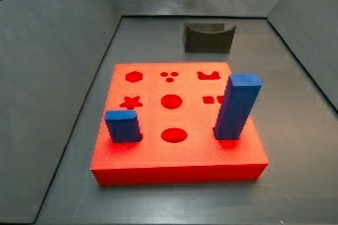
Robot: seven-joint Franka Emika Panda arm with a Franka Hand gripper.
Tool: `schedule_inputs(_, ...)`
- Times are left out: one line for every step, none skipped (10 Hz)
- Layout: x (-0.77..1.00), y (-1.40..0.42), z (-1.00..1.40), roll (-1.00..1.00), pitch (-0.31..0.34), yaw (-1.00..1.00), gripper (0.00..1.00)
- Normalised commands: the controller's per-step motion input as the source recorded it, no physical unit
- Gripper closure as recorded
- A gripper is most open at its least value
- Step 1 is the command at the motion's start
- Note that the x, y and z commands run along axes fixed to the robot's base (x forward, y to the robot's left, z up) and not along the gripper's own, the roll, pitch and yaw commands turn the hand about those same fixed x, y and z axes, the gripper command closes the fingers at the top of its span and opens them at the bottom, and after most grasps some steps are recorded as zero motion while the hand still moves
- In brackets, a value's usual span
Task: Pick up the star object. Move up. Move to above the board. Insert the star object.
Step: Move to above the board.
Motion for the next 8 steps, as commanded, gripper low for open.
schedule_inputs(0.01, 0.01, 0.38, 0.03, 0.112, 0.02, 1.0)
schedule_inputs(0.01, 0.0, 0.17, 0.04, 0.114, 0.03, 1.0)
schedule_inputs(-0.14, -1.0, -0.01, 0.03, 0.795, -0.9, 1.0)
schedule_inputs(-0.14, -1.0, -0.02, 0.05, 0.732, -0.84, 1.0)
schedule_inputs(-0.14, -1.0, -0.01, 0.04, 0.49, -0.5, 1.0)
schedule_inputs(-0.14, -1.0, -0.01, -0.01, 0.329, -0.3, 1.0)
schedule_inputs(-0.14, -1.0, -0.01, 0.0, 0.247, -0.2, 1.0)
schedule_inputs(-0.14, -1.0, -0.01, 0.01, 0.125, -0.07, 1.0)
